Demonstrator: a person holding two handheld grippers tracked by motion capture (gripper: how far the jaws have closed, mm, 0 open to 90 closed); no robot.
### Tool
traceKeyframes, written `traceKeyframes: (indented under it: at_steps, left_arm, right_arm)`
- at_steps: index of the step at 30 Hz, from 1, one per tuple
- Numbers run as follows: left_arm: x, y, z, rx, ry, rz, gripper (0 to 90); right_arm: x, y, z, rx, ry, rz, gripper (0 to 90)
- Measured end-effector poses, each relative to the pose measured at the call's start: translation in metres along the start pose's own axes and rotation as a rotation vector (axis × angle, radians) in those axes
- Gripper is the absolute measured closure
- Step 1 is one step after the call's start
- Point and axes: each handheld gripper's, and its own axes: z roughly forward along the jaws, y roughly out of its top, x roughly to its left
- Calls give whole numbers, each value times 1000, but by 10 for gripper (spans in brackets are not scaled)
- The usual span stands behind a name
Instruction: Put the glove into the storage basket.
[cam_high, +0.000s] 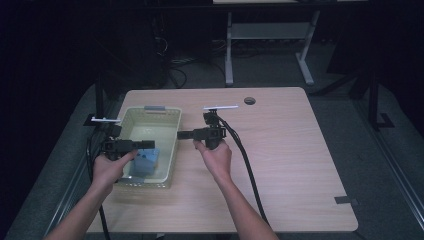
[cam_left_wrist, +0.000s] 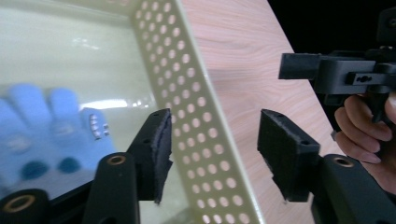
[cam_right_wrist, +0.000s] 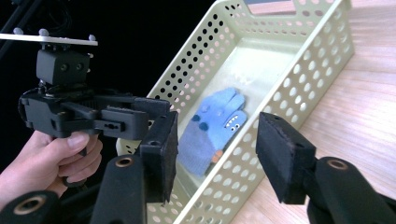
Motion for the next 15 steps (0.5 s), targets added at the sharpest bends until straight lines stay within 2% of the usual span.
traceKeyframes:
  at_steps: [15]
  left_arm:
    - [-29,2,20,3,-47,65,372]
  right_arm:
    - [-22,-6,-34,-39,-28,34,398]
